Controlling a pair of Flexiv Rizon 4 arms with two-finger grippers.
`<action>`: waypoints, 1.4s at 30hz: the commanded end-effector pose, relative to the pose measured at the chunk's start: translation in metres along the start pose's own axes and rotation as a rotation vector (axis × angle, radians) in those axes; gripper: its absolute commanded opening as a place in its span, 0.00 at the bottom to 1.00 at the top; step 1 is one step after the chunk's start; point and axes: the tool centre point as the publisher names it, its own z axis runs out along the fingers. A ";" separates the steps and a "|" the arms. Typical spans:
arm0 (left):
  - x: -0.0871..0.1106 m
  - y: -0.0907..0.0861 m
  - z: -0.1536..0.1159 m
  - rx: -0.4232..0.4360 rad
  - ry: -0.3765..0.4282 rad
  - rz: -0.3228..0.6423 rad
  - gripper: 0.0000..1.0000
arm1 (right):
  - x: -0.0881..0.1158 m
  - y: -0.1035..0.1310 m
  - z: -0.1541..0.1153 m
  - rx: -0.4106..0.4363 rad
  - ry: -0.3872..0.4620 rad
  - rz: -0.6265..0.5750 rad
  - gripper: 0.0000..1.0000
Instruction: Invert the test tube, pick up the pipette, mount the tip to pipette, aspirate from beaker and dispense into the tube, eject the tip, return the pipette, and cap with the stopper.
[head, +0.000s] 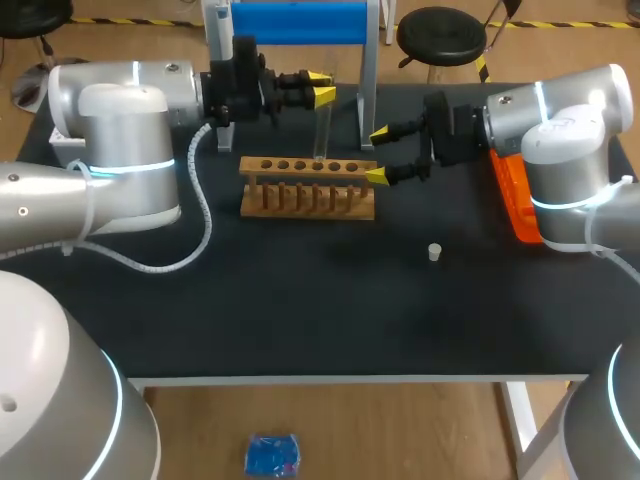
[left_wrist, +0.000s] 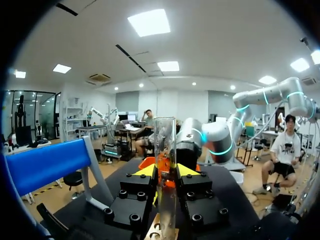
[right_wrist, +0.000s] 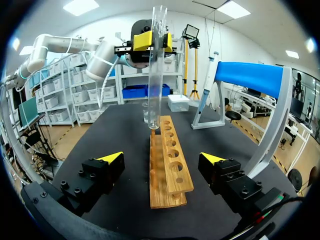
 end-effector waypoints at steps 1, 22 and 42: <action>-0.009 0.005 0.000 0.016 0.021 -0.026 0.00 | 0.001 0.000 -0.001 0.000 -0.002 -0.001 1.00; -0.017 0.024 -0.001 0.086 0.004 -0.031 0.00 | 0.001 0.000 -0.001 0.000 -0.002 -0.001 1.00; -0.028 0.040 -0.006 0.111 -0.008 -0.002 0.00 | 0.001 0.000 -0.001 0.000 -0.002 -0.001 1.00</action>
